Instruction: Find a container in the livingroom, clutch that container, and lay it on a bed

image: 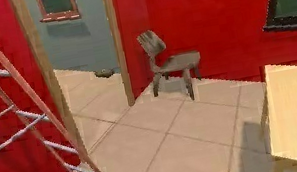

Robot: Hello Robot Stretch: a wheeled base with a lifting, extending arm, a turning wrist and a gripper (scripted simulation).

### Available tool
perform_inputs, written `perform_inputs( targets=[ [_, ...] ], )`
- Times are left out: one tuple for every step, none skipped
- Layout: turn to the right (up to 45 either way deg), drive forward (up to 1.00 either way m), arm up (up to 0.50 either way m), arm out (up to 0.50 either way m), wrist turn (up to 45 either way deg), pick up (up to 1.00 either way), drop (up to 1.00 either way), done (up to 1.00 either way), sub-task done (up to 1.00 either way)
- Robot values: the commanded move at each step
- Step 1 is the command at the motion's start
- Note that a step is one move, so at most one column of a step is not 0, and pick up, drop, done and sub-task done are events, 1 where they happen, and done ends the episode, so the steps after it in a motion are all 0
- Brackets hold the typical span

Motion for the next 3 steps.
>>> perform_inputs(
  targets=[
    [-15.0,0.0,0.0,0.0,0.0,0.0,0.0,0.0,0.0],
    [0.0,0.8,0.0,0.0,0.0,0.0,0.0,0.0,0.0],
    [36.0,0.0,0.0,0.0,0.0,0.0,0.0,0.0,0.0]
  ],
)
